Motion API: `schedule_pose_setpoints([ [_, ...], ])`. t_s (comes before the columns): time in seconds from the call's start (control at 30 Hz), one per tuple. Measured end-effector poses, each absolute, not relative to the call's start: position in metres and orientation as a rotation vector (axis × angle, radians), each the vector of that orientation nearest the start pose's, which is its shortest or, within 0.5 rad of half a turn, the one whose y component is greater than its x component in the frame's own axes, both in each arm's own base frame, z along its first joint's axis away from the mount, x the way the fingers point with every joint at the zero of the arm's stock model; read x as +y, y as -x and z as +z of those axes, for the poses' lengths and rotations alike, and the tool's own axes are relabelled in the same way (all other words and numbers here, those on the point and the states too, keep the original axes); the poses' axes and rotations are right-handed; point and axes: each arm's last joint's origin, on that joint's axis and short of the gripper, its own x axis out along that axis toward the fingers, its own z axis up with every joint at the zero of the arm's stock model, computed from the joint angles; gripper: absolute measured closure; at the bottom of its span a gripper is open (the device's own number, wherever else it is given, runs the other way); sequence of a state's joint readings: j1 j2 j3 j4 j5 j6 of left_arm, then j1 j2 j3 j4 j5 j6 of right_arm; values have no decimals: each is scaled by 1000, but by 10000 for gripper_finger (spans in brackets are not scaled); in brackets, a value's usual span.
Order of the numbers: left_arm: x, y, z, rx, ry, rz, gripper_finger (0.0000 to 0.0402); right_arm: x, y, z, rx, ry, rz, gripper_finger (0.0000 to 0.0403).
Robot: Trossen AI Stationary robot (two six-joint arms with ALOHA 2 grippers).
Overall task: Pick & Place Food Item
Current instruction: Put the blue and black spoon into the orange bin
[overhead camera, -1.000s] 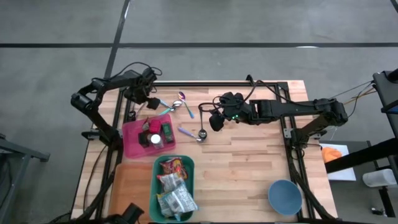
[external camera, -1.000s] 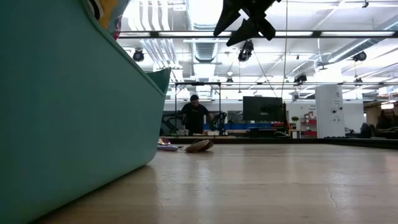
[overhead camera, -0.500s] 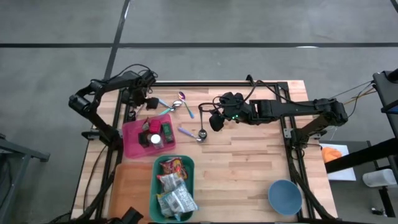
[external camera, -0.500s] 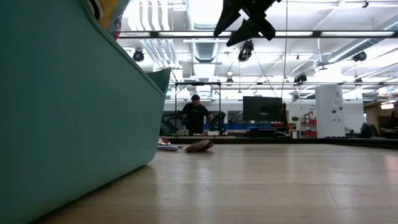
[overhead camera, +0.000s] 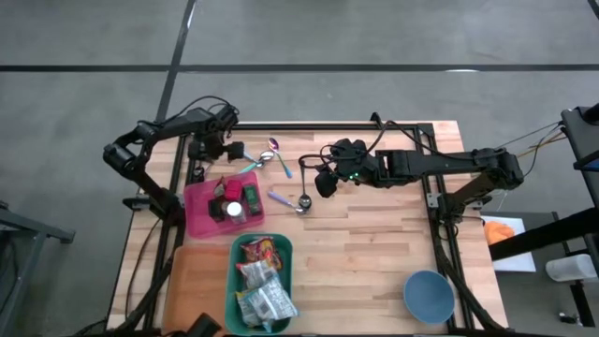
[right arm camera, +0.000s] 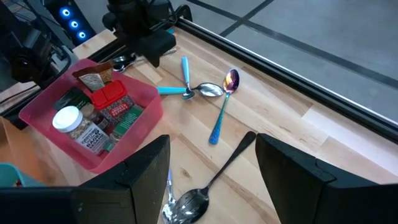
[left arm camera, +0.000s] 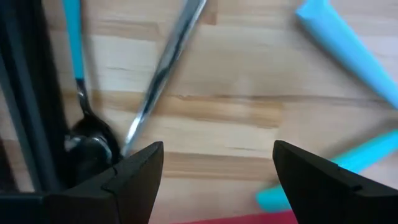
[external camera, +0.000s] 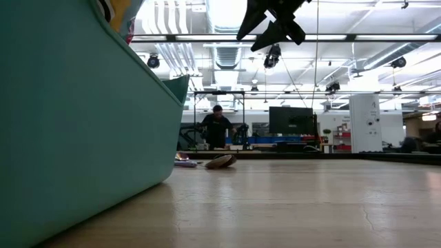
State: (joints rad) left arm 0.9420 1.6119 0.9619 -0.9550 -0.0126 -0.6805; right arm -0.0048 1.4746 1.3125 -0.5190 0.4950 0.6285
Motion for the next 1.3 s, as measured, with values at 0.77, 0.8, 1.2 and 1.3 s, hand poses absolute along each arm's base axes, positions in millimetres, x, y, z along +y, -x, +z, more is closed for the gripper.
schedule_pose_setpoints([
  [0.77, 184, -150, 141, 1125, 1373, 1369, 101, -15, -318, 327, 491, -422, -668, 170],
  [0.8, 183, -149, 139, 1107, 1362, 1370, 101, -15, -318, 327, 490, -422, -668, 170],
  [1.2, 179, -135, 160, 1021, 1064, 1551, 101, -17, -318, 327, 487, -425, -675, 170],
  [1.3, 175, -130, 155, 1000, 1046, 1606, 101, -17, -318, 327, 487, -426, -676, 170],
])
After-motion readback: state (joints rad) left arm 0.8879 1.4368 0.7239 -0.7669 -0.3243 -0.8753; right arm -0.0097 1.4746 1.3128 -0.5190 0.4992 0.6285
